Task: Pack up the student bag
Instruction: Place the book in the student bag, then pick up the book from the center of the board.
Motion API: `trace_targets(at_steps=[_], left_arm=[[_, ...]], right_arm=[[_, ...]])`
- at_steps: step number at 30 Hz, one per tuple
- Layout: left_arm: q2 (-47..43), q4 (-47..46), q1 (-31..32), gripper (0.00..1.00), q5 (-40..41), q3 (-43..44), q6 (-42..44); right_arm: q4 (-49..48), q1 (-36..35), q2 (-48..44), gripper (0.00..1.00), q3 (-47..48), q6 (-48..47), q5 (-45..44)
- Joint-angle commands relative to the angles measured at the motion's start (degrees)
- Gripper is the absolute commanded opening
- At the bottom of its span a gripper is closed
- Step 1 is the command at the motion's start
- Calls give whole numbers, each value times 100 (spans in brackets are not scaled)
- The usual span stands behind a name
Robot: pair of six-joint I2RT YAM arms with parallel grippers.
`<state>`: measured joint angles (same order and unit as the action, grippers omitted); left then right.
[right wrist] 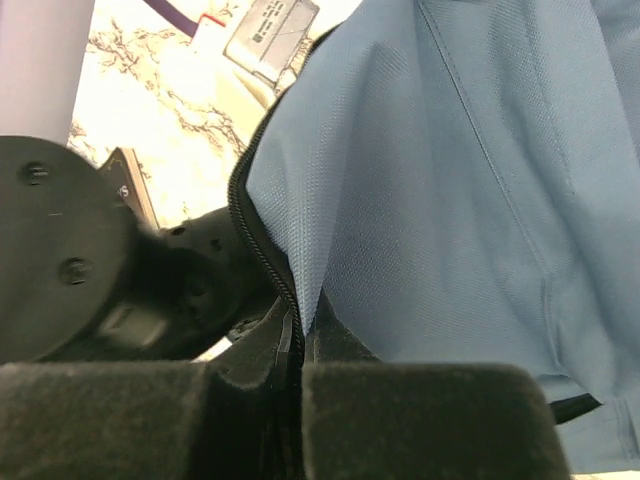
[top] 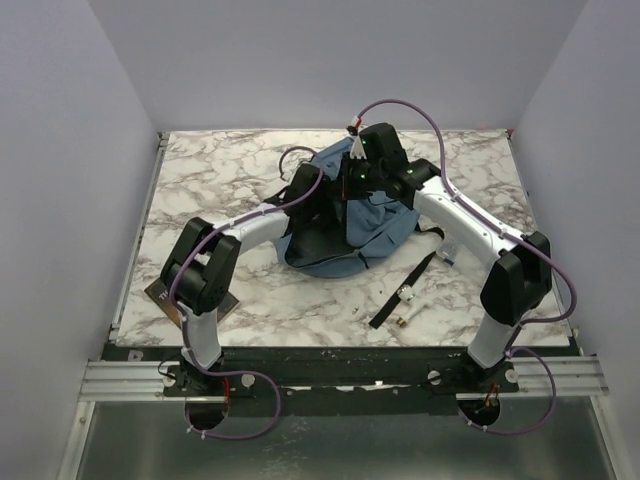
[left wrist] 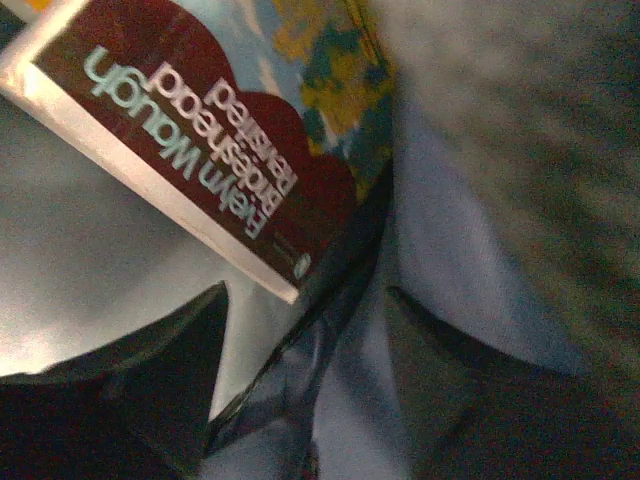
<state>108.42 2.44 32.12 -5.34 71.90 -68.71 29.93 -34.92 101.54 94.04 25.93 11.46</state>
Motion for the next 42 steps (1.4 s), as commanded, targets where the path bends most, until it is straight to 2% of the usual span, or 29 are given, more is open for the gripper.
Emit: trace_targets(at_steps=[1,3,5,8,9,13,15,18,22,24,28,31,33,34,39,42], left_arm=[[-767,-217,1,73,-1049,-448,291],[-1352,-217,-45,82,-1220,-1142,580],[-2017,-202,-119,86,-1399,-1755,1023],[-3169,142,-265,94,-1654,-2578,1536],[-3507,514,-347,98,-1772,-2690,1745],[-4724,2299,-939,98,-1663,-2723,2644],[-5387,3210,-1656,98,-1257,-2656,2808],[-6279,4202,-3066,98,-442,-2606,2814],[-7086,4450,-5120,98,266,-3024,2628],[-7221,4401,-5938,98,-33,-3341,2411],[-6726,4222,-6560,98,198,-3853,1995],[-6304,3856,-6977,98,296,-4120,1745],[-6114,3658,-7504,98,-190,-4283,1655],[-6074,3458,-7619,98,-282,-4356,1674],[-6143,2954,-7830,98,268,-4807,1731],[-6109,2429,-7849,98,-33,-5231,1597]], right_arm=[[-321,13,-312,1,-344,18,-67],[-384,11,-346,0,-466,-17,-214],[-381,12,-348,2,-527,-109,-305],[-322,11,-343,24,-585,-256,-438],[-315,18,-349,29,-616,-306,-484],[-149,4,-297,54,-603,-612,-522],[-143,-18,-316,65,-674,-664,-383],[-158,-291,-337,72,-690,-696,-502],[-104,-1066,-324,80,-442,-732,-1278],[30,-1430,-231,84,-126,-757,-1548],[-189,-1760,-98,87,209,-589,-1189],[-620,-1872,196,90,236,-287,-116],[-1100,-1964,482,90,146,29,655],[-1323,-2064,614,90,116,154,813],[-2306,-2276,1454,90,98,789,1753],[-2447,-2295,2025,90,236,968,1996]])
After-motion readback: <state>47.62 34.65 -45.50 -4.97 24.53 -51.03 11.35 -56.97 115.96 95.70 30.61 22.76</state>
